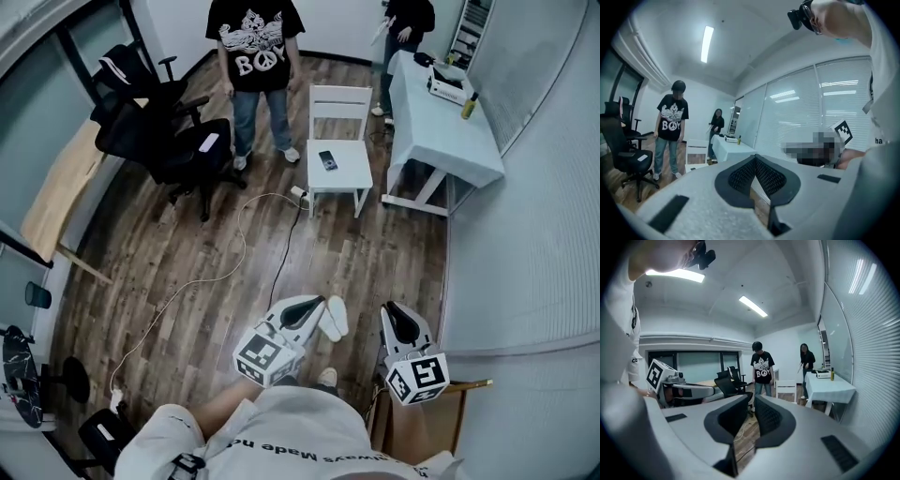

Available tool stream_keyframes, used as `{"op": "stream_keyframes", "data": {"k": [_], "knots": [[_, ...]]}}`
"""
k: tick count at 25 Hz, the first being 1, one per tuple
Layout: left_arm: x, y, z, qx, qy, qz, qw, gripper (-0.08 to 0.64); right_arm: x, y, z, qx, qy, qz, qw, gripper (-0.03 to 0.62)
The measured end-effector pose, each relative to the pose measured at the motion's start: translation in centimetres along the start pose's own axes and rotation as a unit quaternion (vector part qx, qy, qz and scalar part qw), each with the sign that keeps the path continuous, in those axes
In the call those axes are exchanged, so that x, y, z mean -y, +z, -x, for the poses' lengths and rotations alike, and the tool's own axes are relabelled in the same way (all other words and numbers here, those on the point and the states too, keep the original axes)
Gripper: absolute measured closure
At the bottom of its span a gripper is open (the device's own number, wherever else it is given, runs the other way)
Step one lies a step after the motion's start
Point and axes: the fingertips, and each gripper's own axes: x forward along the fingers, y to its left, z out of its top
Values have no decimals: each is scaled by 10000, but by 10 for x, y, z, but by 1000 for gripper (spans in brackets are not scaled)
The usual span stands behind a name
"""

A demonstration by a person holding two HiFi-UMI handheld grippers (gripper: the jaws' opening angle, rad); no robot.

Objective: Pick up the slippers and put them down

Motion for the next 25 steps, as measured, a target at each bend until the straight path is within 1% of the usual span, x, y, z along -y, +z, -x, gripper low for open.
{"op": "stream_keyframes", "data": {"k": [7, 12, 16, 19, 22, 25], "knots": [[22, 61, 21, 466, -79, -230, 9986, 549, -24, 57, 19, 399, 144, 215, 9989, 545], [30, 91, 40, 791, -42, -349, 9962, 549, -41, 79, 26, 570, 256, 368, 9974, 545], [30, 101, 51, 874, 28, -467, 9951, 549, -52, 86, 27, 615, 306, 383, 9969, 554], [28, 101, 50, 904, 60, -440, 9949, 549, -55, 91, 25, 622, 311, 471, 9965, 554], [25, 97, 47, 813, 112, -426, 9957, 549, -56, 92, 22, 639, 295, 502, 9963, 555], [28, 98, 48, 816, 57, -383, 9959, 549, -57, 93, 21, 634, 262, 498, 9964, 555]]}}
